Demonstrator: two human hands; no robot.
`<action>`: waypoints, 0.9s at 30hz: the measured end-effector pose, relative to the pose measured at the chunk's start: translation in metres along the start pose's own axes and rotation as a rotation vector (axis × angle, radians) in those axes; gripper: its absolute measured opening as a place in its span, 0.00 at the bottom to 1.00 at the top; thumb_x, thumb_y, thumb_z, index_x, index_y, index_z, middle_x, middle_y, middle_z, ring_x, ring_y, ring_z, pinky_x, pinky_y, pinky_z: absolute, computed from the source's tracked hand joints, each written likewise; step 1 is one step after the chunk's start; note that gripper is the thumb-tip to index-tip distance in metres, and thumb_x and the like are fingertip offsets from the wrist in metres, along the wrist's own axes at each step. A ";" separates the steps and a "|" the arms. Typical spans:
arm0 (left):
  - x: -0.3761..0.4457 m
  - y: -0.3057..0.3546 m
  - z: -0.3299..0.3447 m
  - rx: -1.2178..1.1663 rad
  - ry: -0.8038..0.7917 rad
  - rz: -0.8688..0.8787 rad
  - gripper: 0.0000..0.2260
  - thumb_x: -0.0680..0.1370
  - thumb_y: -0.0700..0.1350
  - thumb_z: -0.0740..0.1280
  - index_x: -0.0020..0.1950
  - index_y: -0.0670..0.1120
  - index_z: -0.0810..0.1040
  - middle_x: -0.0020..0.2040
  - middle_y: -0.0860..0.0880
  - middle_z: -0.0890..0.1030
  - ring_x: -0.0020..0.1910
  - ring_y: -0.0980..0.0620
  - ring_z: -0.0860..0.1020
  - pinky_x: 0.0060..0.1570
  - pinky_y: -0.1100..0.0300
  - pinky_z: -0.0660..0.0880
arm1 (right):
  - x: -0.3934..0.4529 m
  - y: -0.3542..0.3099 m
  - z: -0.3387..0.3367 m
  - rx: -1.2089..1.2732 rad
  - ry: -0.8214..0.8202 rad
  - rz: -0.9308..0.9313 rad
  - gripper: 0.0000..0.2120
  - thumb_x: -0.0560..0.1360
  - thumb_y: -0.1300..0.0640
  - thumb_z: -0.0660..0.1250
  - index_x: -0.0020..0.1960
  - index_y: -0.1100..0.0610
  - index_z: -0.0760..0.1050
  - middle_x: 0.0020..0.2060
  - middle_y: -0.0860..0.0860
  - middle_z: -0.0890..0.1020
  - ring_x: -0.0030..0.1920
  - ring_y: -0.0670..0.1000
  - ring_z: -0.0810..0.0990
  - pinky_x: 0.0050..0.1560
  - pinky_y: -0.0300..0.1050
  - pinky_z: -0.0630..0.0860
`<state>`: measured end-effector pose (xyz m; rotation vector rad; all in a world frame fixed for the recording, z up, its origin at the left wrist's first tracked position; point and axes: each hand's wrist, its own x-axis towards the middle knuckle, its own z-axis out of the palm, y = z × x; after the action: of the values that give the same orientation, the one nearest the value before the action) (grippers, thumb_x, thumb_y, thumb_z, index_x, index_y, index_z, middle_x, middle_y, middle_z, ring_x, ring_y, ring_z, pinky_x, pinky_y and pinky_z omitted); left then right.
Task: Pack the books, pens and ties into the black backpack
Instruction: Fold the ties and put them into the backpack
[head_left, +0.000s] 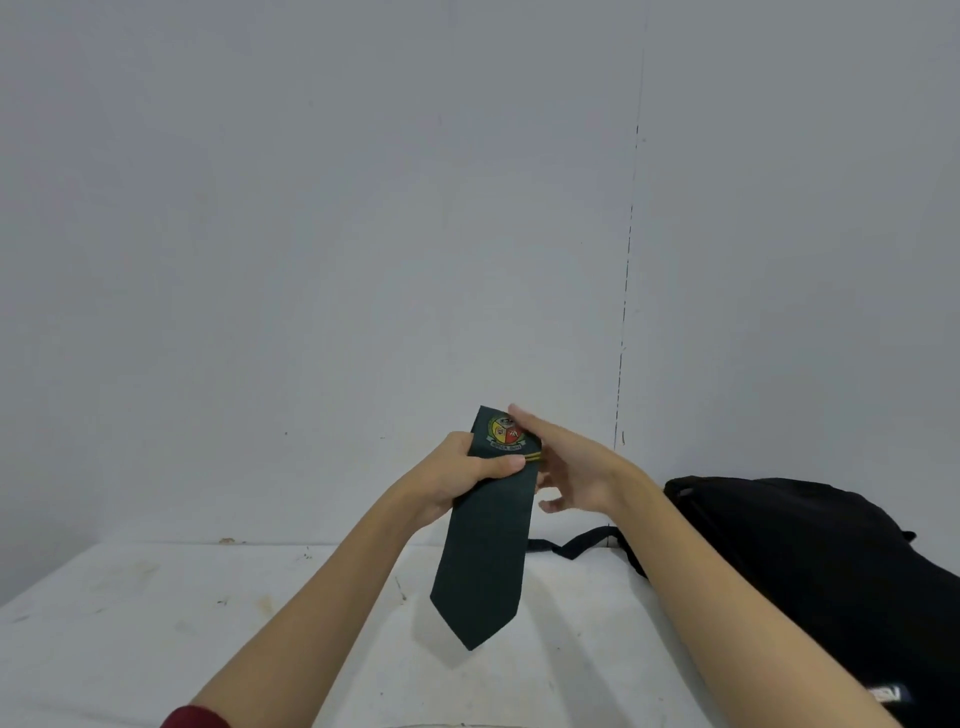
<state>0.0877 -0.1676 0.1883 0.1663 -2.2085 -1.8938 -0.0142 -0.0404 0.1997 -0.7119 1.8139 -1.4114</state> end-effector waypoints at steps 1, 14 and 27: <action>0.000 -0.001 0.000 0.009 0.001 -0.001 0.09 0.75 0.43 0.70 0.55 0.42 0.80 0.48 0.44 0.84 0.45 0.49 0.82 0.47 0.59 0.78 | 0.002 -0.002 0.002 0.040 0.022 -0.028 0.20 0.72 0.37 0.66 0.48 0.54 0.76 0.38 0.50 0.79 0.39 0.49 0.74 0.42 0.44 0.69; -0.008 -0.018 0.019 -0.103 0.017 0.040 0.13 0.77 0.46 0.67 0.60 0.43 0.76 0.51 0.47 0.84 0.50 0.49 0.83 0.50 0.56 0.79 | 0.010 -0.038 0.011 0.173 0.466 -0.394 0.20 0.74 0.67 0.68 0.61 0.58 0.64 0.55 0.58 0.79 0.51 0.55 0.79 0.50 0.46 0.78; -0.023 -0.006 0.009 -0.070 0.072 0.160 0.11 0.76 0.37 0.68 0.58 0.43 0.78 0.47 0.43 0.85 0.45 0.49 0.84 0.42 0.61 0.79 | 0.005 -0.016 0.000 -0.230 0.442 -0.220 0.13 0.79 0.54 0.60 0.58 0.61 0.74 0.44 0.53 0.81 0.41 0.51 0.78 0.41 0.43 0.72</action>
<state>0.1071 -0.1547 0.1792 0.0438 -2.0410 -1.8460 -0.0177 -0.0482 0.2142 -0.7789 2.3276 -1.6139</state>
